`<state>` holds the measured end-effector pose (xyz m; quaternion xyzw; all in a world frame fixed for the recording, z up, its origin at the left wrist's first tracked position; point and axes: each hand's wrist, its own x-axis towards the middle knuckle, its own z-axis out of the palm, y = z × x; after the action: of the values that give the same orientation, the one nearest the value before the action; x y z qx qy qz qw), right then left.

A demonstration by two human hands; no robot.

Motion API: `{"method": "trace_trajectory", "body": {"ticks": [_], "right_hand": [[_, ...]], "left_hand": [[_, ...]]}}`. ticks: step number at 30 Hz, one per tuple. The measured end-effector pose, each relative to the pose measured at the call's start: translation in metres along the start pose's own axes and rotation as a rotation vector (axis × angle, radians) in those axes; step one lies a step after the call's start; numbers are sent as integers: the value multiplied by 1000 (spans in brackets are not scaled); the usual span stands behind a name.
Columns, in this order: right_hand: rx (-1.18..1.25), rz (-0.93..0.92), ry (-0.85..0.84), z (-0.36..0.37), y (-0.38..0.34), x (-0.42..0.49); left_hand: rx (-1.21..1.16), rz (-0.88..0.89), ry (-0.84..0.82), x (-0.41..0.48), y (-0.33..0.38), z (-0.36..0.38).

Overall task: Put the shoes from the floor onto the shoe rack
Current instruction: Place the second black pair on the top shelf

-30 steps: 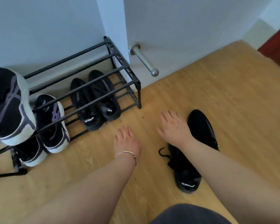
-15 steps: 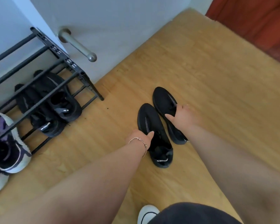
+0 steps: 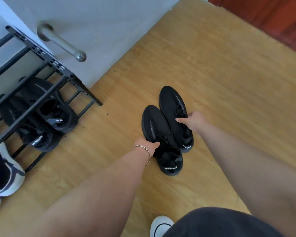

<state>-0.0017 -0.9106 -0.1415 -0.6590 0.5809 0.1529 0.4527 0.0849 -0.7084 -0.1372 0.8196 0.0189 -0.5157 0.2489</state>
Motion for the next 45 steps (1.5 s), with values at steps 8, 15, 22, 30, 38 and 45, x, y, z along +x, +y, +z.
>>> {"method": "trace_trajectory", "body": {"ticks": [8,15,22,30,38,45], "right_hand": [[215,58,-45,-1,4,-2],[280,69,-99,18,22,-20],[265,54,-156,28,18,-35],[233,-39,-173,22,-20,-65],[85,-97,-217,18,-78,-111],[-60,-174,-349,25,-132,-154]], "left_hand": [[-62,31,0,5,-12,-12],[-168,64,125,13,-30,-41],[-300,65,118,20,-30,-70],[-296,121,193,4,-26,-105],[-403,139,254,-32,-35,-154],[-504,121,254,-72,-60,-198]]}}
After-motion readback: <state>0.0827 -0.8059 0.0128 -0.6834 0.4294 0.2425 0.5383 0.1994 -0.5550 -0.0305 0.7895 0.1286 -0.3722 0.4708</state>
